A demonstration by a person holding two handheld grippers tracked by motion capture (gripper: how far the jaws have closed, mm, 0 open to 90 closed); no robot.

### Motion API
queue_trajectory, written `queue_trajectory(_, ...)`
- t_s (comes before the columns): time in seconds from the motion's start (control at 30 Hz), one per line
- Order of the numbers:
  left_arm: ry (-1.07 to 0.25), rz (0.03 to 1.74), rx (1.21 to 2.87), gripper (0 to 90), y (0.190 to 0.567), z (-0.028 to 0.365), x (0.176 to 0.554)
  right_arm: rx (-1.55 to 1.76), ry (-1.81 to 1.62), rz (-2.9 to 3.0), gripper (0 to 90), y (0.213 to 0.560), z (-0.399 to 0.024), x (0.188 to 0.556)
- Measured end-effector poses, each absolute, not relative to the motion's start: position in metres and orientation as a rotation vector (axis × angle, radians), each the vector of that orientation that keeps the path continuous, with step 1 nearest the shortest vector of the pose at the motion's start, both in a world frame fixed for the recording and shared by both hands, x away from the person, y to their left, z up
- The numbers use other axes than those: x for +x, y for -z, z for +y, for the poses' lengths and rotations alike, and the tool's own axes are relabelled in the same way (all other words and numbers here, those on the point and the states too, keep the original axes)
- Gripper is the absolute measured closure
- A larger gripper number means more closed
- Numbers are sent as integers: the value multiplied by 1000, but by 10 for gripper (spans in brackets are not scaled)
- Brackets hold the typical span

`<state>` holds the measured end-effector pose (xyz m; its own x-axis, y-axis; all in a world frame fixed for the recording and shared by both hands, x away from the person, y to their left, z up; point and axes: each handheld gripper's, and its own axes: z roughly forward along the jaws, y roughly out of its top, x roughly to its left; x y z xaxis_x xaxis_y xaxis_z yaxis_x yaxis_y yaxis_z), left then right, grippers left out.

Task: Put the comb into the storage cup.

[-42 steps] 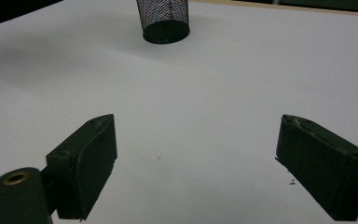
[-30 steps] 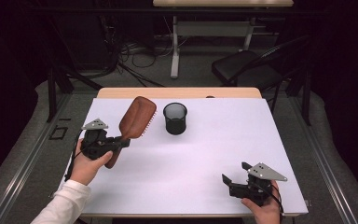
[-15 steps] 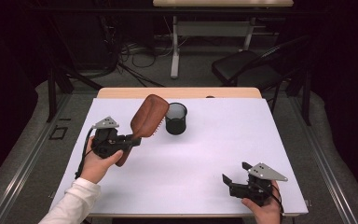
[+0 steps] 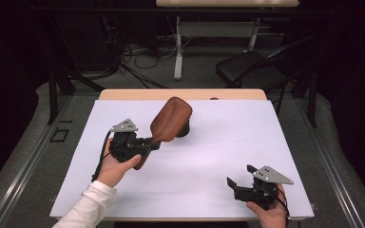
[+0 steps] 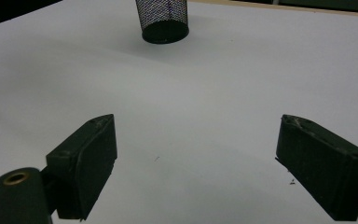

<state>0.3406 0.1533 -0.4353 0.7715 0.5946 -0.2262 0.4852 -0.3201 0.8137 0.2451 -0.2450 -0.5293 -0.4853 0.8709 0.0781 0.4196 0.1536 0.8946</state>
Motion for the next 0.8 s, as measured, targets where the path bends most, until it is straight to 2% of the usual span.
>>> queue_trajectory(0.8,-103,733,1955,733,448,132,333,1234,-1290,1978,119,530,-245,246)
